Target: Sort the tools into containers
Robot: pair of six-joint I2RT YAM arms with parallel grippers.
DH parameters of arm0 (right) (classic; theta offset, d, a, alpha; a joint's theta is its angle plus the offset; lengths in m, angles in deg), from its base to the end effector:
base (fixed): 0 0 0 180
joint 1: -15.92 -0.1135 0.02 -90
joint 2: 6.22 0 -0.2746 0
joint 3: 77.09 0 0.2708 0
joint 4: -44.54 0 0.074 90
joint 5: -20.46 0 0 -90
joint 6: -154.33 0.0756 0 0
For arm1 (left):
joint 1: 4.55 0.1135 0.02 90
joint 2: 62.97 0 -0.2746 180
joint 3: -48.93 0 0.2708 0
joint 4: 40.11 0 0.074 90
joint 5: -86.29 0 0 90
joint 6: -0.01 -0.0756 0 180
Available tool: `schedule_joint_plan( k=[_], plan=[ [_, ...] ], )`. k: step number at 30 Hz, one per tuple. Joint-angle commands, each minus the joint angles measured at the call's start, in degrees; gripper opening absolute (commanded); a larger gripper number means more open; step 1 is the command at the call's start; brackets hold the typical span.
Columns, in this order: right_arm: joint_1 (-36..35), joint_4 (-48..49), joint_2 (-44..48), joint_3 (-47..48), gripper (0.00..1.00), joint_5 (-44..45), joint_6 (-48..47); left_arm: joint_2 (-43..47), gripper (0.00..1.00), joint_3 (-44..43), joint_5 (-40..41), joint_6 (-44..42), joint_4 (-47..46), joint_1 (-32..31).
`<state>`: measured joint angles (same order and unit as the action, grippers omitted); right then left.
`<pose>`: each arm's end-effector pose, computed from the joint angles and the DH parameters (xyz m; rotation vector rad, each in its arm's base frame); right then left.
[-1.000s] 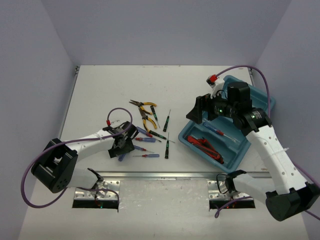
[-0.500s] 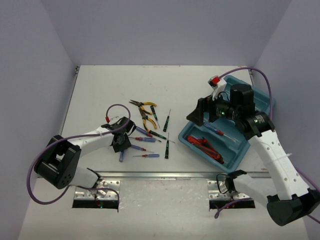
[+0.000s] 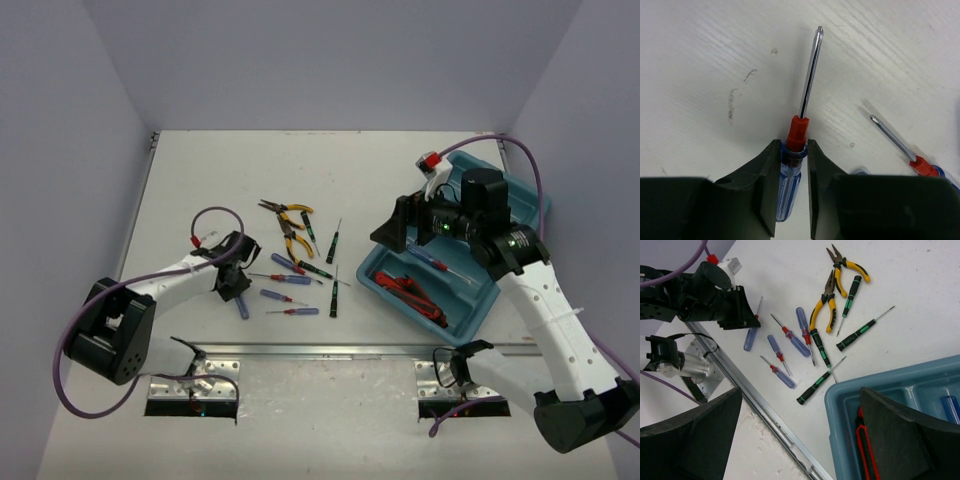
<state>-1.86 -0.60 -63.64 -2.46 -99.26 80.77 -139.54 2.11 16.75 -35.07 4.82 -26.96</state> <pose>0.2306 0.1133 0.3596 -0.3570 2.0799 0.8973 0.2223 -0.0631 0.1065 -0.8212 2.5817 0.1541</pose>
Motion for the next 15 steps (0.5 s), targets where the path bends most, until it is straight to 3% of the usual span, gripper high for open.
schedule_joint_plan(
  k=[1, 4, 7, 10, 12, 15],
  plan=[
    [-0.5, 5.43, 0.47, -1.15, 0.99, -3.58, 2.51, 8.39, 0.0, 1.06, 2.65, 4.26, 1.13, 0.53],
    [-0.41, 14.51, 0.47, -6.79, 0.99, -19.17, 8.59, 19.05, 0.0, 1.06, 0.2, 2.21, -2.32, -0.34],
    [-0.93, 45.36, -1.35, -18.26, 0.99, -33.55, 22.89, 28.62, 0.0, 1.25, -4.79, -0.38, -7.42, -1.76],
    [-4.08, 52.22, -6.65, -18.3, 0.99, -33.08, 28.86, 37.85, 0.0, 0.82, -10.03, -0.45, -11.61, -2.98],
    [-8.38, 44.49, -10.0, -15.13, 0.99, -27.76, 20.85, 41.12, 0.0, 2.58, -15.93, -1.3, -22.08, -3.46],
    [-16.11, 44.96, -14.73, -12.27, 0.99, -22.31, 19.49, 40.6, 0.0, 4.61, -27.44, 0.51, -38.35, -3.78]
  ],
)
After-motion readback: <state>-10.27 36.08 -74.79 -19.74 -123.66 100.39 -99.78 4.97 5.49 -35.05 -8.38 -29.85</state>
